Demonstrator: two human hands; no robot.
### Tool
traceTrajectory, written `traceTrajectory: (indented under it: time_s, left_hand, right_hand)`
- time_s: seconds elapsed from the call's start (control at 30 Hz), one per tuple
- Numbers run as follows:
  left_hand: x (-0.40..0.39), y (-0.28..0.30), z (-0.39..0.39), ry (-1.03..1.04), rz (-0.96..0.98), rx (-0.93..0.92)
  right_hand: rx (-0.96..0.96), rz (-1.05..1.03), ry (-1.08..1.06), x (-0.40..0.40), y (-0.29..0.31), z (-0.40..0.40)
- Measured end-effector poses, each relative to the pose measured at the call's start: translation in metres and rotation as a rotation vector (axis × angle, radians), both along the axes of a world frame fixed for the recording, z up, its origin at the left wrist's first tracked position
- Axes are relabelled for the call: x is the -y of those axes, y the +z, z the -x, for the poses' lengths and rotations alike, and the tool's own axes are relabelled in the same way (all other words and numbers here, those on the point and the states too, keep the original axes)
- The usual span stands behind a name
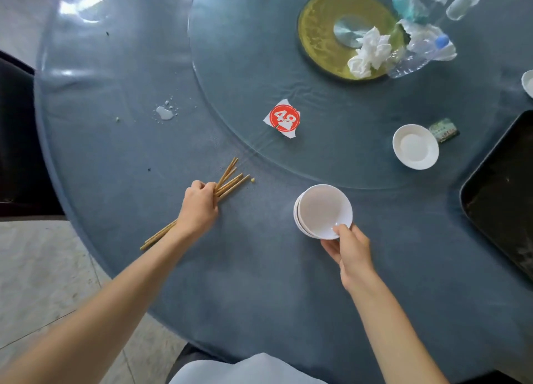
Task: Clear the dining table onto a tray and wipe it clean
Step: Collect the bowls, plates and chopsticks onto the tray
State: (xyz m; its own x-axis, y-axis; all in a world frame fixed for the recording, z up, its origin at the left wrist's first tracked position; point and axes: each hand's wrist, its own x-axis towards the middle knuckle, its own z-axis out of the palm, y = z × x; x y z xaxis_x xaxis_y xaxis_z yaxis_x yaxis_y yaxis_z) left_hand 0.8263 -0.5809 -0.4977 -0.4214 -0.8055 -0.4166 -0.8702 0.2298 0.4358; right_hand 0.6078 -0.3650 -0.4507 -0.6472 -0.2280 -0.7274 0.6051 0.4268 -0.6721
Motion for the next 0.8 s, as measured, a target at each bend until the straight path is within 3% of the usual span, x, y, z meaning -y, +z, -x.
traceTrajectory:
  time_s: [0.3,0.47,0.6,0.8]
  left_hand:
    - [0.015,-0.002,-0.002,-0.064,0.064,0.052]
    - [0.021,-0.001,0.007,-0.136,0.091,0.176]
    - [0.02,-0.005,0.011,-0.178,0.097,0.263]
    - [0.018,-0.01,0.008,-0.227,0.067,0.161]
  right_hand:
    - [0.018,0.006,-0.108,0.005,-0.013,-0.01]
    - [0.213,0.161,-0.257,0.01,-0.018,-0.015]
    - [0.227,0.23,-0.306,0.011,-0.024,-0.022]
    - [0.198,0.23,-0.333,0.001,-0.025,-0.03]
